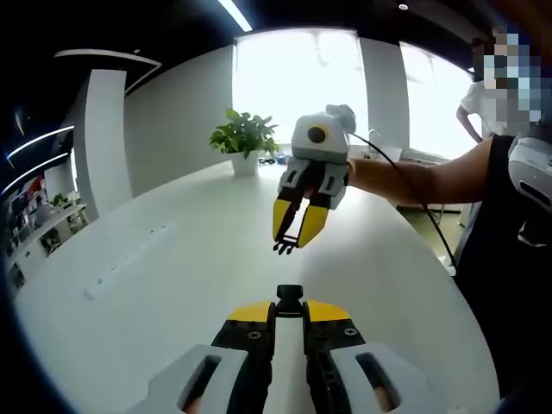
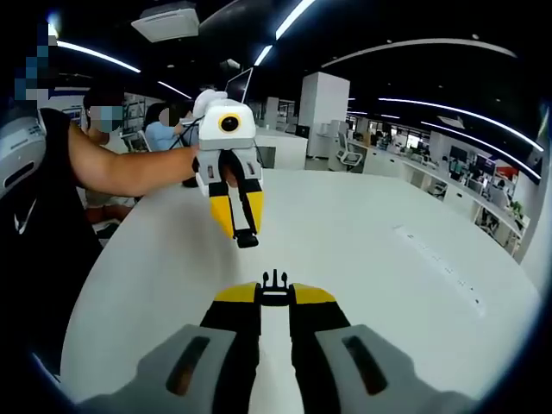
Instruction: Snap the two parts of the plastic buckle together until the buckle closes and remains connected.
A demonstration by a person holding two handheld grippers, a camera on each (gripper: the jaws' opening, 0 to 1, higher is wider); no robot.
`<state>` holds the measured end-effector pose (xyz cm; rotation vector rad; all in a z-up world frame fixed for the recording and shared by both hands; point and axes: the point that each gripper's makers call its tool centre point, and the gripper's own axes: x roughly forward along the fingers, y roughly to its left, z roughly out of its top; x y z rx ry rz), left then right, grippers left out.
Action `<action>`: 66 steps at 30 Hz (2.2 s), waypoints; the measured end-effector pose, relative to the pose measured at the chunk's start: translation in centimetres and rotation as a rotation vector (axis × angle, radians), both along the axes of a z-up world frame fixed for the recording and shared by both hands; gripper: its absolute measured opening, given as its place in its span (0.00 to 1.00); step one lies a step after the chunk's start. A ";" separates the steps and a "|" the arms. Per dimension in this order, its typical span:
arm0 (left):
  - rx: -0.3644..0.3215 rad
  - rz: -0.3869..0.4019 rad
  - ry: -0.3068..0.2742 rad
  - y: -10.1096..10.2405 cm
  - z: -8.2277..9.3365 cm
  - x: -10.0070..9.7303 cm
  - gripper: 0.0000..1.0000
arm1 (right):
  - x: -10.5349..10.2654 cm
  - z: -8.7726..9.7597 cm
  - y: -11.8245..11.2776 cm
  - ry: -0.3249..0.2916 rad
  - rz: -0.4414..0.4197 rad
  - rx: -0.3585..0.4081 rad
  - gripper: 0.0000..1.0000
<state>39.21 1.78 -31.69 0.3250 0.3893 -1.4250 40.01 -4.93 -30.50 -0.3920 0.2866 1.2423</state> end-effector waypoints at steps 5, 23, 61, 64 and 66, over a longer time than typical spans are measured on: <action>0.004 -0.008 -0.005 0.1 0.1 -0.6 0.10 | -0.6 -0.2 0.3 -0.001 0.002 0.003 0.11; -0.005 -0.009 -0.008 0.5 0.0 -1.8 0.11 | -2.5 -0.4 0.8 -0.005 0.015 0.006 0.11; -0.009 -0.028 0.007 0.8 -0.6 -3.4 0.11 | -3.9 -0.9 0.9 0.005 0.027 0.004 0.11; -0.008 -0.029 0.007 0.7 -0.7 -3.4 0.11 | -4.0 -1.0 1.0 0.007 0.028 0.005 0.11; -0.008 -0.030 0.010 0.7 -0.9 -3.4 0.11 | -4.0 -1.2 1.1 0.010 0.029 0.003 0.11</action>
